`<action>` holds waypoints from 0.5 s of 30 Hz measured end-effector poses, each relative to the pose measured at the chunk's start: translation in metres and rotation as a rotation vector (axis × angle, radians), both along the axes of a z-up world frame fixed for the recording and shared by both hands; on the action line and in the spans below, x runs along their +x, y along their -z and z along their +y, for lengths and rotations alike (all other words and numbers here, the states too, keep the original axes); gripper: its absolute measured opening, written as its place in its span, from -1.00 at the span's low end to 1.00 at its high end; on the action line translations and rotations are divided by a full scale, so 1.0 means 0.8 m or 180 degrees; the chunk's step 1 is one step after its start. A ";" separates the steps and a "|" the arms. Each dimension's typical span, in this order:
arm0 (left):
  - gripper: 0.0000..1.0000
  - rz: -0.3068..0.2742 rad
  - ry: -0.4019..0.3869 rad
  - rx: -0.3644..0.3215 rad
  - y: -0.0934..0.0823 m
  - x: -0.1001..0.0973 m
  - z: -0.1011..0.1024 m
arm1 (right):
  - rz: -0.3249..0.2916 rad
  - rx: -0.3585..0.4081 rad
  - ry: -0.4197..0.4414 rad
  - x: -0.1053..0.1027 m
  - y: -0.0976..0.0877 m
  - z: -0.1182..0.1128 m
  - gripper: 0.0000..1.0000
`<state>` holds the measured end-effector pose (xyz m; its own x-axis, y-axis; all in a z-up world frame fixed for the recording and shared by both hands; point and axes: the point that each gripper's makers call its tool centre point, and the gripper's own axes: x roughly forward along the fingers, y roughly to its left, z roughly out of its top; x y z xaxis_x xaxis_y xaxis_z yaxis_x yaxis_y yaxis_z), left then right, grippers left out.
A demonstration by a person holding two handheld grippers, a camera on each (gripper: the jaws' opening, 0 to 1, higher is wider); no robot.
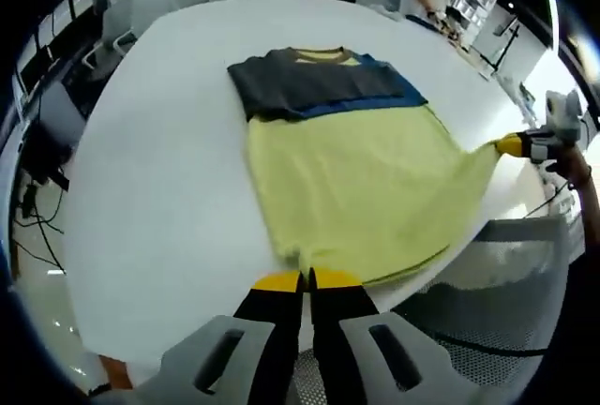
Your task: Fold the garment on the visible template until the final outline fits inside the template.
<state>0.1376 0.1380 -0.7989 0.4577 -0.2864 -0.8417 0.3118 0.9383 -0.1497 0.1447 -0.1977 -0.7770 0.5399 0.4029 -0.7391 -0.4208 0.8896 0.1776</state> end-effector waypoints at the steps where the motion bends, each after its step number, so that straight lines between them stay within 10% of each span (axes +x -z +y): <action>1: -0.95 -0.0055 -0.0007 0.0008 -0.005 0.008 0.002 | -0.0035 0.0038 0.0032 0.007 -0.005 -0.001 -1.00; 15: -0.95 -0.0608 -0.0213 -0.0246 -0.067 0.096 0.008 | -0.0296 0.0285 0.0268 0.067 -0.050 -0.007 -1.00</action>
<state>0.2146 0.1442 -0.7451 0.6270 -0.3104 -0.7145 0.2787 0.9459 -0.1663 0.1986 -0.2030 -0.7372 0.6390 0.4153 -0.6475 -0.3637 0.9048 0.2215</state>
